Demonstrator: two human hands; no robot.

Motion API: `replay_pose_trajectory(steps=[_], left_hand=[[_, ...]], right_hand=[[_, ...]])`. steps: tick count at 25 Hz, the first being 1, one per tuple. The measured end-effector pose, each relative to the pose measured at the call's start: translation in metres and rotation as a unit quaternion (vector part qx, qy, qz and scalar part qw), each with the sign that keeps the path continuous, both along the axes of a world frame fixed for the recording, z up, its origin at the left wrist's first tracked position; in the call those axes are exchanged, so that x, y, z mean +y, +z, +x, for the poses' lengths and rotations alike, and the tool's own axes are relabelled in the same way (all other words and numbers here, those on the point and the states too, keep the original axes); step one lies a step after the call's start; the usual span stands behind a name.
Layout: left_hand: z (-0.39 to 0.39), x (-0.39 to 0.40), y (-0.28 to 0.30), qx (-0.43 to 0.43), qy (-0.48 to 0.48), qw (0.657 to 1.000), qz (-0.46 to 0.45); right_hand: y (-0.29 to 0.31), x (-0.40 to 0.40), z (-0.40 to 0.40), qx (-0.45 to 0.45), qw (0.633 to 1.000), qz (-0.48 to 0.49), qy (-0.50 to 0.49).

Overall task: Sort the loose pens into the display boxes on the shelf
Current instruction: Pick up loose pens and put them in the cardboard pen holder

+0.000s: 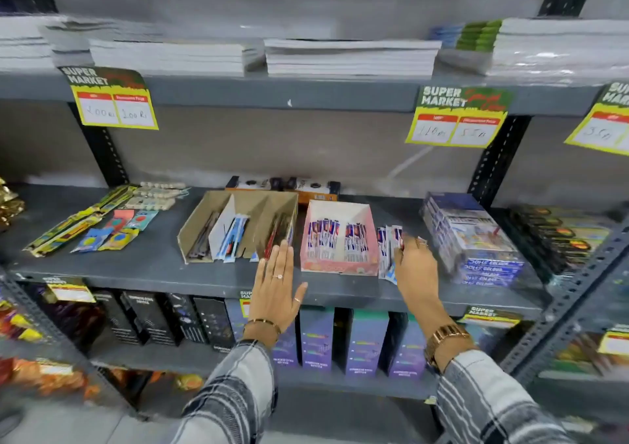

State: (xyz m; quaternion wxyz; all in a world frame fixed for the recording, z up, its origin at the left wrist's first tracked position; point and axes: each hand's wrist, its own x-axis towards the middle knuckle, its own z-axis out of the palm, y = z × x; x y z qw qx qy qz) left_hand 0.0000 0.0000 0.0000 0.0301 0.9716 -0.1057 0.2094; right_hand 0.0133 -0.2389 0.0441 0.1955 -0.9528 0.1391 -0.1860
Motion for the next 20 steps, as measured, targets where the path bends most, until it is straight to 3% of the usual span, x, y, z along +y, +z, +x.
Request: replay_pose_trajectory(steps=[6,11,14,20], left_hand=[[0.005,0.001,-0.041,0.090,-0.013,0.996,-0.010],[0.010,0.002,-0.063,0.133,-0.005,0.990,-0.053],[0.010,0.000,-0.062,0.114,-0.002,0.992,-0.053],[0.012,0.003,-0.063,0.160,0.000,0.986,-0.036]], right_hand=[[-0.021,-0.002,0.019,0.115,0.991,0.006,-0.067],[-0.029,-0.009,0.033,0.135,0.983,0.053,-0.112],[-0.029,-0.009,0.039,0.124,0.979,0.096,-0.132],[-0.021,-0.007,0.048,0.139,0.968,0.140,-0.157]])
